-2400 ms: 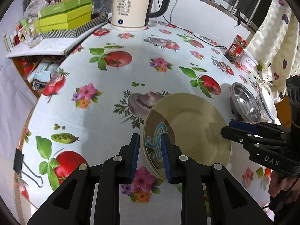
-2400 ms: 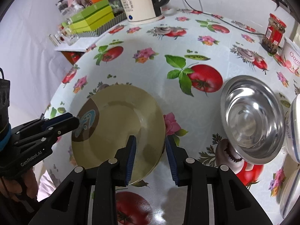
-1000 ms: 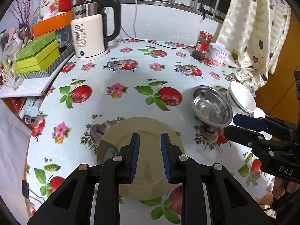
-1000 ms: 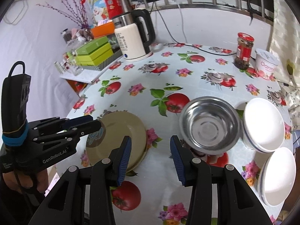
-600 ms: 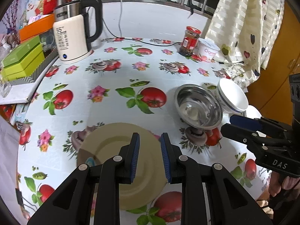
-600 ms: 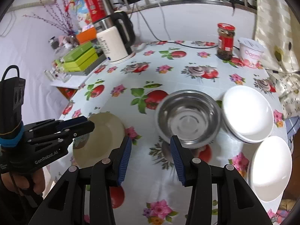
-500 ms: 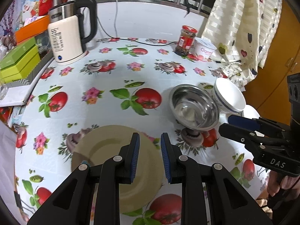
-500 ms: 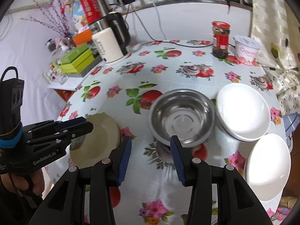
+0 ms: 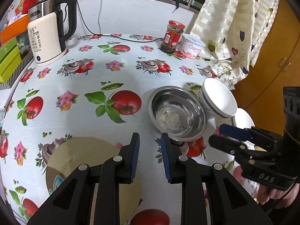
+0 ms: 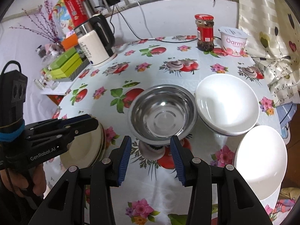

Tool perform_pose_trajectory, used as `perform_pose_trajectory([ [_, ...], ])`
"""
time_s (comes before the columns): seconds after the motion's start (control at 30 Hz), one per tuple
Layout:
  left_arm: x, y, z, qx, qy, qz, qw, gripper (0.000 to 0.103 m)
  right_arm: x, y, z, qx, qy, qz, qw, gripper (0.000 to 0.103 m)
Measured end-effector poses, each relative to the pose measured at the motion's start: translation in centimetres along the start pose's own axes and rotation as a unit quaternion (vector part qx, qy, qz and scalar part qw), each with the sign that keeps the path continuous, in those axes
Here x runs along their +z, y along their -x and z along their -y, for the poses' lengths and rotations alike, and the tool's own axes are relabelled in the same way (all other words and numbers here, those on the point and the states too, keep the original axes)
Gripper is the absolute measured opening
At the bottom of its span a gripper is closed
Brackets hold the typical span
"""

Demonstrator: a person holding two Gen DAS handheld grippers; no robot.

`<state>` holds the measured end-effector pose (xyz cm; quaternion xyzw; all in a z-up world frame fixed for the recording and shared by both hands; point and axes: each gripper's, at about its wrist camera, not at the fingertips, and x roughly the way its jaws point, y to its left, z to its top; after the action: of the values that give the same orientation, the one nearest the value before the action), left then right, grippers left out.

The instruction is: Organize plates and bowls

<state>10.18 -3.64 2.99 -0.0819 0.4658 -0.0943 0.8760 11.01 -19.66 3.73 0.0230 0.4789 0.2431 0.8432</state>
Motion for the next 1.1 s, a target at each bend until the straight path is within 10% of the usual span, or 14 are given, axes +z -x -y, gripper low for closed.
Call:
perform_pose_trajectory([
  [0.67, -0.7, 0.2, -3.0, 0.011, 0.043, -0.006, 0.999, 0.024, -0.1, -6.9, -4.0, -0.04, 0.211, -0.065, 0.974, 0.042],
  [0.8, -0.8, 0.2, -3.3, 0.012, 0.047, -0.008, 0.9988, 0.024, -0.1, -7.6, -4.3, -0.043, 0.231, -0.077, 0.969, 0.023],
  [1.1, -0.9, 0.3, -3.5, 0.01, 0.048, -0.007, 0.9988, 0.024, -0.3, -6.9, -5.1, -0.029, 0.256, -0.097, 0.961, 0.016],
])
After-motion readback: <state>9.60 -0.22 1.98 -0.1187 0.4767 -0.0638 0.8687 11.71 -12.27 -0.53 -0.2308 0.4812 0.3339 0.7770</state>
